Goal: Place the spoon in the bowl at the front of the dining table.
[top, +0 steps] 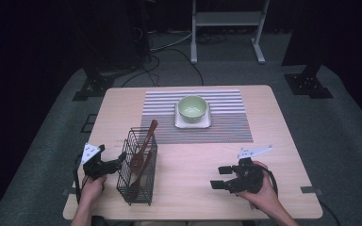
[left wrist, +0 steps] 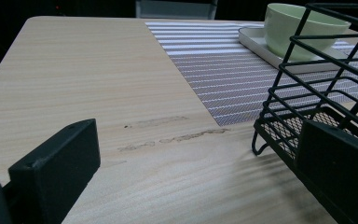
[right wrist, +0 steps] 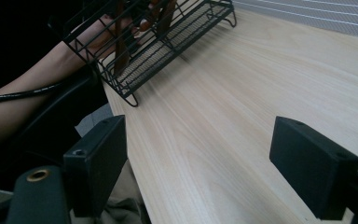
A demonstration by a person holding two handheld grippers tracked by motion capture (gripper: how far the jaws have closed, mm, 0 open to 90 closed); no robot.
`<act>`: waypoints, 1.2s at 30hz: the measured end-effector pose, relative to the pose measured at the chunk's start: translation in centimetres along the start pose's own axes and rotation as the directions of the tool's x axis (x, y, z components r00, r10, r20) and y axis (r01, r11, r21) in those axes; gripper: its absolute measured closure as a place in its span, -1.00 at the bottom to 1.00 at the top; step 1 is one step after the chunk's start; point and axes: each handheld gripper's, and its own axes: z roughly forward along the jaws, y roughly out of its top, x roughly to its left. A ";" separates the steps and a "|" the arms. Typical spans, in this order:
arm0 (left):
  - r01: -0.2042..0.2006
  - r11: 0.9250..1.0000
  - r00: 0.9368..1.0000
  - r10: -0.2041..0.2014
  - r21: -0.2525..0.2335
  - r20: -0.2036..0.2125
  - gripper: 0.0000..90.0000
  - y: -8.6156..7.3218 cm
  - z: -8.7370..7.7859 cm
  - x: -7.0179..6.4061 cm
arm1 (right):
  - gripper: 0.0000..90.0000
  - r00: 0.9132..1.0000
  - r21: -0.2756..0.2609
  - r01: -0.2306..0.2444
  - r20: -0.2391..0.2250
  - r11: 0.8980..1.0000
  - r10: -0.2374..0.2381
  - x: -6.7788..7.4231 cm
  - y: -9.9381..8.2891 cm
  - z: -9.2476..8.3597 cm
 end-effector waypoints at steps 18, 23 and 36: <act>-0.003 1.000 1.000 0.003 -0.002 0.007 -1.00 0.0 0.0 0.0 | -0.61 0.995 0.071 0.066 -0.076 0.995 -0.061 3.2 3.9 2.4; -0.005 1.000 1.000 0.005 -0.004 0.008 -1.00 0.0 0.0 0.0 | -0.61 0.994 0.074 0.073 -0.089 0.995 -0.066 3.7 4.4 2.8; -0.005 1.000 1.000 0.005 -0.003 0.009 -1.00 0.0 0.0 0.0 | -0.61 0.989 0.120 0.109 -0.116 0.987 -0.095 5.2 6.3 4.4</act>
